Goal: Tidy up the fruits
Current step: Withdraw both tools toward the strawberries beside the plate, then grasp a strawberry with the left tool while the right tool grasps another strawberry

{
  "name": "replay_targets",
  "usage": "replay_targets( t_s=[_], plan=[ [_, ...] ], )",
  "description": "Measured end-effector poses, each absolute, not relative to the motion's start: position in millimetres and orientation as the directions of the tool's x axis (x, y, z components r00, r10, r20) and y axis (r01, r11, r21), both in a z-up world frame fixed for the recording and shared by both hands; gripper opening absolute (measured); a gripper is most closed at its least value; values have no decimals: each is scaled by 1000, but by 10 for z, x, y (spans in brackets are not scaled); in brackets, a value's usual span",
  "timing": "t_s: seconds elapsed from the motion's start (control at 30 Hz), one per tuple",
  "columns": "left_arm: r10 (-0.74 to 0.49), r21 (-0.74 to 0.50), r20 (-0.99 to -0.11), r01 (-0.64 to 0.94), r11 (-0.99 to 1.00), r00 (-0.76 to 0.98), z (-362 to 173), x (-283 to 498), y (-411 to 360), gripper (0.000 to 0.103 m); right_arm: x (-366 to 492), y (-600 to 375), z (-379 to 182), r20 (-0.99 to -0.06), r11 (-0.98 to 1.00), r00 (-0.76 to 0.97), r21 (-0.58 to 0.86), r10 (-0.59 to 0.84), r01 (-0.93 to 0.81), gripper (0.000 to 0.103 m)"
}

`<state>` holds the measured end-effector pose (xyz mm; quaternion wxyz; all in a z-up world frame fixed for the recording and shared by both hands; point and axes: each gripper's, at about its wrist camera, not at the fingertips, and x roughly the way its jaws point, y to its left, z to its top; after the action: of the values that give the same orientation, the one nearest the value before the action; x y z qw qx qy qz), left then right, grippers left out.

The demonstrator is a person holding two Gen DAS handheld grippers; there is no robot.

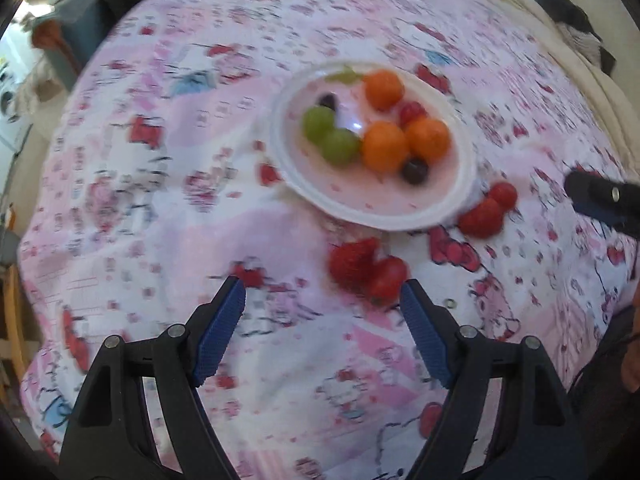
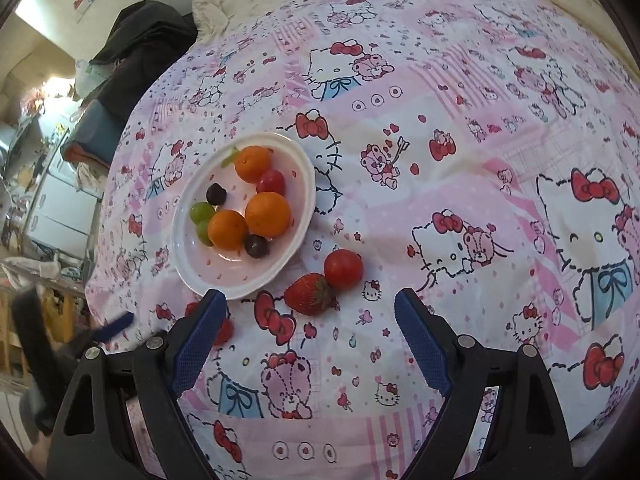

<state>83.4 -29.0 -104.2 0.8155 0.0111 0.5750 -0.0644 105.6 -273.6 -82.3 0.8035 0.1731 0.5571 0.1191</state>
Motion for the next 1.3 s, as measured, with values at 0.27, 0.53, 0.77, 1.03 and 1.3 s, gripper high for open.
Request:
replay_targets(
  t_s=[0.27, 0.53, 0.77, 1.03, 1.3],
  plan=[
    [-91, -34, -934, 167, 985, 346, -1193, 1024, -466, 65, 1077, -2793, -847, -857, 909, 342, 416, 386, 19, 89],
    [-74, -40, -943, 111, 993, 324, -1331, 1152, -350, 48, 1085, -2784, -846, -856, 906, 338, 422, 392, 20, 89],
    [-28, -3, -934, 71, 998, 356, -1266, 1133, -253, 48, 1090, -2736, -843, -855, 904, 331, 428, 400, 11, 89],
    [-65, -35, -956, 110, 993, 285, -1372, 1078, -348, 30, 1094, -2739, -859, -859, 906, 327, 422, 395, 16, 89],
    [-93, -73, -949, 77, 994, 300, -1214, 1030, -245, 25, 1121, -2739, -868, -856, 902, 325, 431, 403, 18, 89]
  ],
)
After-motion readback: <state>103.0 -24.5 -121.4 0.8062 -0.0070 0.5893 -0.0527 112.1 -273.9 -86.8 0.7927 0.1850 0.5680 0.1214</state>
